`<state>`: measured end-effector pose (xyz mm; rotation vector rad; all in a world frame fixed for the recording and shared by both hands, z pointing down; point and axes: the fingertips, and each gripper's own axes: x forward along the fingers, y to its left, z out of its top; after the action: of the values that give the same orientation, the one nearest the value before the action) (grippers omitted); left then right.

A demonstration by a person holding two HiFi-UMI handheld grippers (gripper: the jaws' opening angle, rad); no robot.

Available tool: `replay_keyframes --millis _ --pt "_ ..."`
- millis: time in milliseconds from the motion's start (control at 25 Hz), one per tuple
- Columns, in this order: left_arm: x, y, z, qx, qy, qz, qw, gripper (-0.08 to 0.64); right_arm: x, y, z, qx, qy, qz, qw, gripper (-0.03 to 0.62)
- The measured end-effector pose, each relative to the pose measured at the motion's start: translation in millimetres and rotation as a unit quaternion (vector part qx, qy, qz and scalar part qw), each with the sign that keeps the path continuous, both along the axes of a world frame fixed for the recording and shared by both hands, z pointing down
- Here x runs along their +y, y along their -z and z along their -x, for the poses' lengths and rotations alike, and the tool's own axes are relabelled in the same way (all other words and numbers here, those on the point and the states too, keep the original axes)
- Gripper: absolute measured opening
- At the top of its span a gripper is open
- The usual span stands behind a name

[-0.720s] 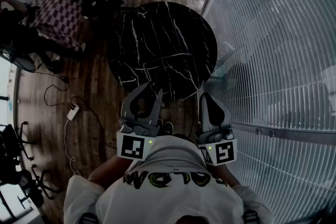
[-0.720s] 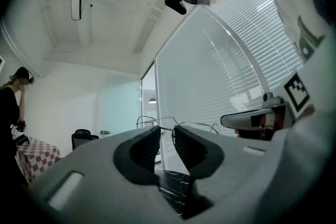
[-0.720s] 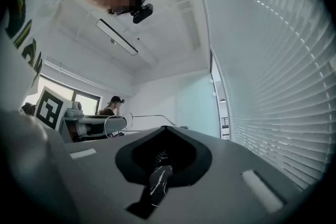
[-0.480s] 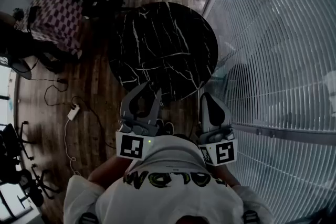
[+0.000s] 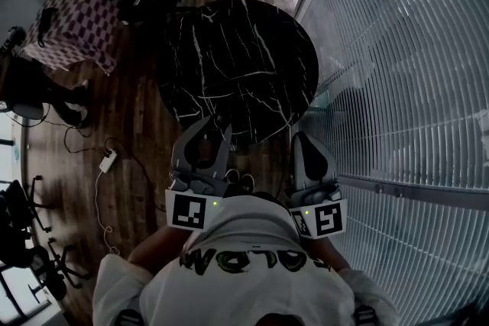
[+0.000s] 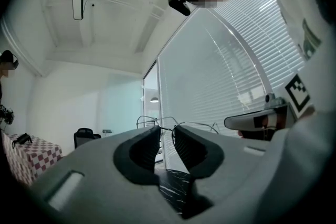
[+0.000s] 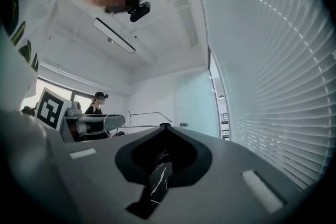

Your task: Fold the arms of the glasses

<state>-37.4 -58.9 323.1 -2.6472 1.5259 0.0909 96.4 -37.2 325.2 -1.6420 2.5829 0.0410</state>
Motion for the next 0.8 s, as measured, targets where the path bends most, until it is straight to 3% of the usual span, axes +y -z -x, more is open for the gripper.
replay_keyframes --millis 320,800 --pt "4 -1 -2 0.000 -0.005 0.001 1.0000 0.089 -5 -13 5 -0.001 0.004 0.030 1.000 0.003" --pt "9 -6 -6 -0.006 -0.015 0.005 0.9999 0.089 -9 -13 10 0.003 0.012 0.029 1.000 0.003"
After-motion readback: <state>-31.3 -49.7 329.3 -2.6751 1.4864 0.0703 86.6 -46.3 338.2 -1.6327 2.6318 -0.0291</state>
